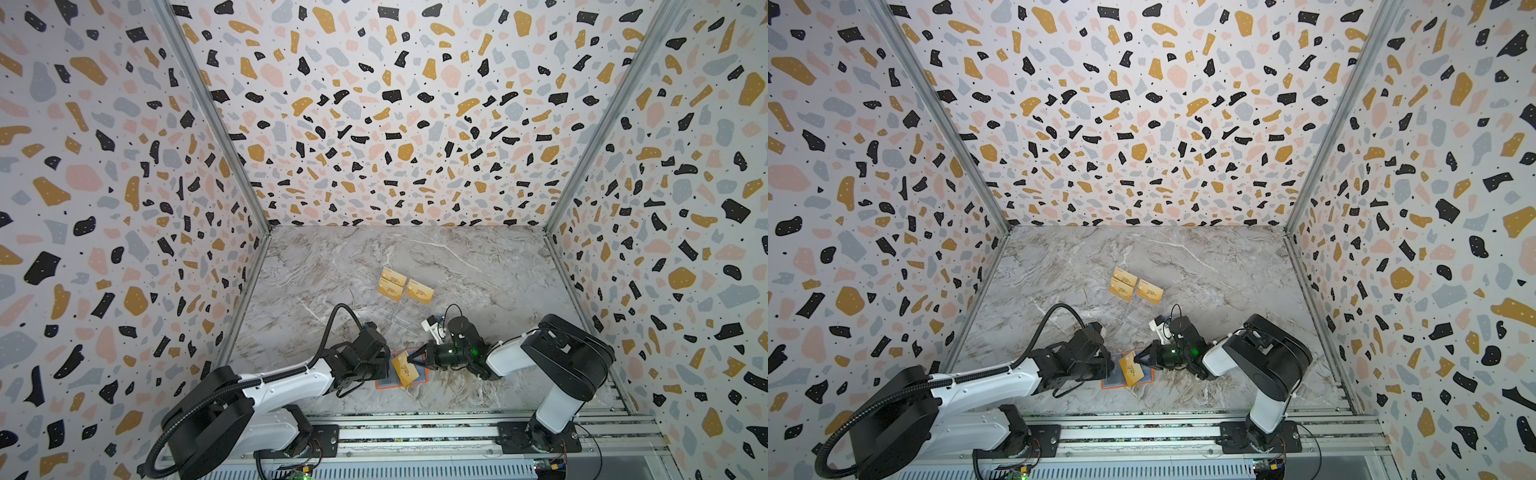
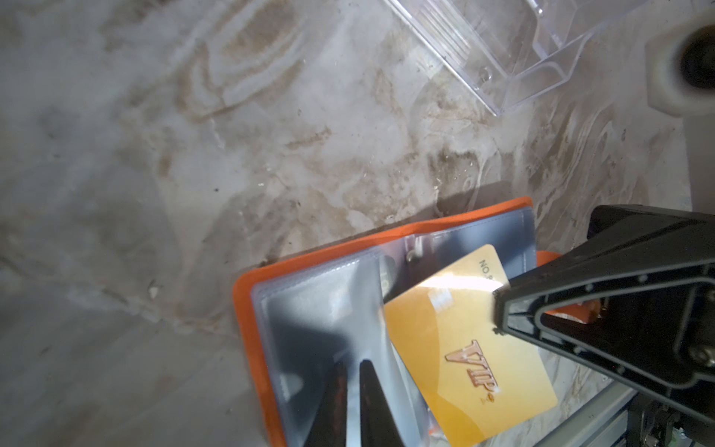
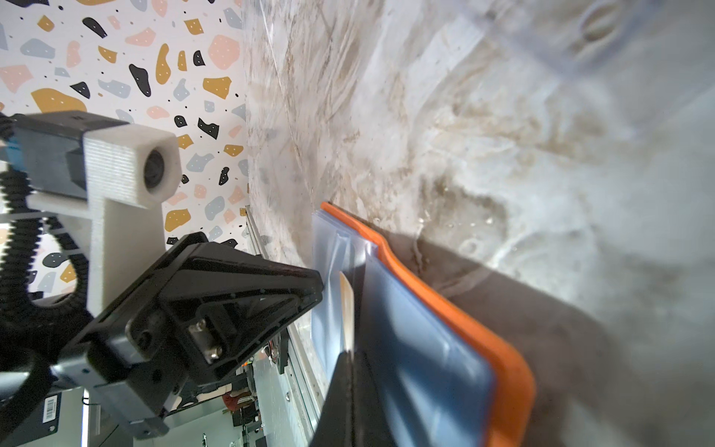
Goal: Put the credit cards into the card holder
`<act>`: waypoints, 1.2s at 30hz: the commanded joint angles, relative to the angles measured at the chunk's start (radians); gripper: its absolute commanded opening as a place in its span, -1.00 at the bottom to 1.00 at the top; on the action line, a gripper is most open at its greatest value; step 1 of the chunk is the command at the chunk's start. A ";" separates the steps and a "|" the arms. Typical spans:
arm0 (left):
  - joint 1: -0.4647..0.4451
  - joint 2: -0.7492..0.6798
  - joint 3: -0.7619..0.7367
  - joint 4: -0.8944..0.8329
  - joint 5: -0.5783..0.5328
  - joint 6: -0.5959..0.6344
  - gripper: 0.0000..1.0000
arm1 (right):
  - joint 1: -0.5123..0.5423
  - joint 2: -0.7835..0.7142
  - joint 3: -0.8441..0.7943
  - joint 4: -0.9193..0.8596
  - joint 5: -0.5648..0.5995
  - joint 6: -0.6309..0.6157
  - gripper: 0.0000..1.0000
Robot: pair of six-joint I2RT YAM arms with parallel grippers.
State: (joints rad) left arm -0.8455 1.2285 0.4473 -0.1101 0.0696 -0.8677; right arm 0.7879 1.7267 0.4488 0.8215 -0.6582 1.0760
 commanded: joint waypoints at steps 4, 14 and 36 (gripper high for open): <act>-0.003 -0.012 -0.021 0.003 0.008 -0.002 -0.76 | 0.017 -0.025 0.008 -0.036 0.017 -0.010 -1.00; -0.004 -0.008 -0.024 0.010 0.010 -0.004 -0.76 | 0.022 -0.092 -0.041 -0.113 0.042 -0.047 -1.00; -0.003 -0.027 -0.029 0.008 0.010 -0.010 -0.75 | 0.031 0.053 0.073 0.038 0.052 0.011 -1.00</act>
State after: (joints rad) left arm -0.8455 1.2140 0.4358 -0.1028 0.0696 -0.8753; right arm 0.8139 1.7679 0.4938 0.8444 -0.6304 1.0771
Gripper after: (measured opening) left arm 0.124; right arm 0.043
